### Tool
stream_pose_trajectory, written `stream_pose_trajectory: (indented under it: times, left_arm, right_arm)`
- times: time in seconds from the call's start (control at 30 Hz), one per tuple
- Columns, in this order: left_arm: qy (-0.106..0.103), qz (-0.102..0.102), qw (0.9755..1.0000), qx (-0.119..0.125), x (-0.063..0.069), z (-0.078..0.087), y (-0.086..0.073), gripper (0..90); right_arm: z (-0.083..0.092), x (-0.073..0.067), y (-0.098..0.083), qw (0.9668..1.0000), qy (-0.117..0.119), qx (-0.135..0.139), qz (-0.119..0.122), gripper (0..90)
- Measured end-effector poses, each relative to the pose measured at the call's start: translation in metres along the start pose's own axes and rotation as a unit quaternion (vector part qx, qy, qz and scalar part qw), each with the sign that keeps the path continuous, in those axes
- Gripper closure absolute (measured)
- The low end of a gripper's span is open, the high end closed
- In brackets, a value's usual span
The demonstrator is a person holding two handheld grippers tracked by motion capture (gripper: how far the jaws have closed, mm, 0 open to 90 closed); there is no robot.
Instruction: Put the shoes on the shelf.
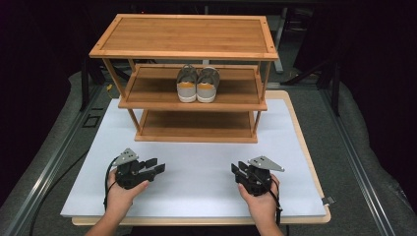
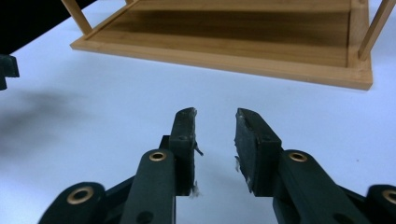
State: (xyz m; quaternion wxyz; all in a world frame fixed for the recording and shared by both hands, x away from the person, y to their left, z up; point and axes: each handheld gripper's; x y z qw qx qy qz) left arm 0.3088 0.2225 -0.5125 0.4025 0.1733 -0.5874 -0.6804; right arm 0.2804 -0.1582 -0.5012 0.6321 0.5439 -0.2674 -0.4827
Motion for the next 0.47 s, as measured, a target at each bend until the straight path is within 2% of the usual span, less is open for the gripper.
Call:
stream_pose_trajectory:
  times: [0.13,0.37,0.47]
  left_arm:
    - [-0.002,-0.011,0.9998,-0.017,-0.002,-0.007,-0.012,51.1]
    - [-0.010,-0.001,0.9992,-0.037,-0.006,-0.015,-0.020,49.1]
    - [-0.012,-0.007,0.9989,-0.045,-0.005,-0.017,-0.022,47.8]
  right_arm:
    - [-0.004,0.000,-0.008,0.9998,0.001,-0.007,0.016,63.4]
    - [-0.018,-0.002,-0.021,0.9979,0.021,-0.040,0.047,56.3]
    - [-0.020,-0.002,-0.023,0.9974,0.015,-0.042,0.056,51.7]
Point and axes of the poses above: each handheld gripper's, and its own axes: z roughly backward along the jaws, y roughly out of its top, x roughly to its right, and after that the axes turned 15 degrees about x, right-handed
